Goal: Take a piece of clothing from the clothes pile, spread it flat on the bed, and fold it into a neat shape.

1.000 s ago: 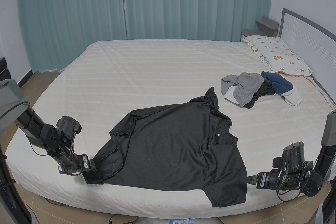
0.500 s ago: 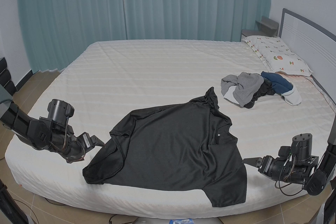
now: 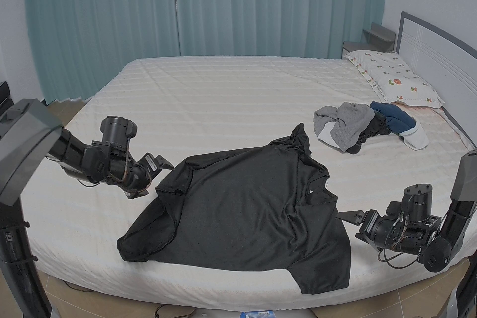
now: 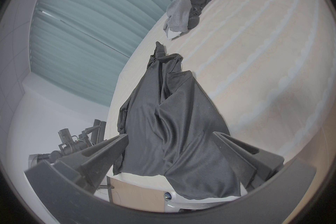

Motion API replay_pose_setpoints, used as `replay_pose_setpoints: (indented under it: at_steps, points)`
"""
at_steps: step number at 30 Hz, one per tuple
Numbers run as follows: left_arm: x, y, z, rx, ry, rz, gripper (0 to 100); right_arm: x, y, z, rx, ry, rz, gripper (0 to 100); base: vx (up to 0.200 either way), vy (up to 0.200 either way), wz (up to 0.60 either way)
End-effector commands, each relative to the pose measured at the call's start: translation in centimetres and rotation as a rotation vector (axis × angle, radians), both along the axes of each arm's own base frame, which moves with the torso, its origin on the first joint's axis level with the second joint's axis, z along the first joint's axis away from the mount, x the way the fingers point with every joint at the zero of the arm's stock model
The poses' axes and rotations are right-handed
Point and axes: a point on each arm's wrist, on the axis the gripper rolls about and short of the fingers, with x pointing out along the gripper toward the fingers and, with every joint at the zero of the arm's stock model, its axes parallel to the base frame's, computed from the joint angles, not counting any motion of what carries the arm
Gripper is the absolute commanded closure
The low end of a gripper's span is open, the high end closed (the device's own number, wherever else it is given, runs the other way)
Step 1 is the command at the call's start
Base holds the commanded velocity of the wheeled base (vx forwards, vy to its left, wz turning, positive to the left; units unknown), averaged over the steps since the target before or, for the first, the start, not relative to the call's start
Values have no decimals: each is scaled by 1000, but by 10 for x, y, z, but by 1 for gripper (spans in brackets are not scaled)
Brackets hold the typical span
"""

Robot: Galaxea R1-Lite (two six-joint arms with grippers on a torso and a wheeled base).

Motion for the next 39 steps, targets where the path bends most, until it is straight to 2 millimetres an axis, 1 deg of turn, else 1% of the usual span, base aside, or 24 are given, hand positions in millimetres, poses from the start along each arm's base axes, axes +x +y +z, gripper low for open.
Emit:
replay_pose_setpoints:
  at_steps: [1, 2, 5, 7, 13, 15, 21, 23, 28, 31, 34, 35, 36, 38, 39]
  points:
    - [25, -23, -43, -65, 72, 16, 0, 7, 5, -24, 30, 64, -15, 0, 0, 0, 0]
    - [24, -29, -47, -62, 75, 8, 0, 8, 5, -27, 32, 64, -13, 0, 0, 0, 0]
    - [19, -25, -41, -90, 84, 14, 0, 8, 6, -32, 33, 64, -11, 0, 0, 0, 0]
    - [17, -25, -43, -93, 88, 12, 0, 8, 6, -32, 35, 59, -11, 0, 0, 0, 0]
    - [15, -22, -46, -99, 102, 10, 0, 6, 3, -28, 40, 46, -19, 0, 0, 200, 0]
    - [15, -23, -47, -97, 104, 6, 0, 6, 4, -28, 40, 46, -19, 0, 0, 0, 0]
    - [18, -25, -43, -103, 87, 8, 0, 7, 5, -26, 43, 31, -15, 0, 0, 0, 0]
    - [20, -26, -39, -104, 70, 9, 0, 7, 5, -26, 47, 21, -13, 0, 0, 0, 0]
    - [30, -28, -32, -103, 27, 10, 0, 8, 6, -26, 60, 20, -27, 0, 0, 0, 0]
    - [37, -34, -32, -102, 8, -4, 0, 10, 6, -24, 101, 6, -48, 0, 0, 0, 0]
    - [44, -47, -34, -88, -11, -15, 0, 10, 6, -26, 105, 3, -52, 0, 0, 0, 0]
    - [49, -56, -37, -73, -22, -17, 0, 10, 6, -27, 104, 5, -53, 0, 0, 0, 0]
    - [50, -62, -38, -65, -29, -23, 0, 10, 6, -27, 105, 7, -54, 0, 0, 0, 0]
    - [50, -62, -38, -64, -30, -22, 0, 10, 6, -27, 105, 7, -54, 0, 0, 0, 0]
    - [49, -71, -39, -58, -20, -43, 0, 10, 6, -27, 105, 5, -54, 0, 0, 0, 0]
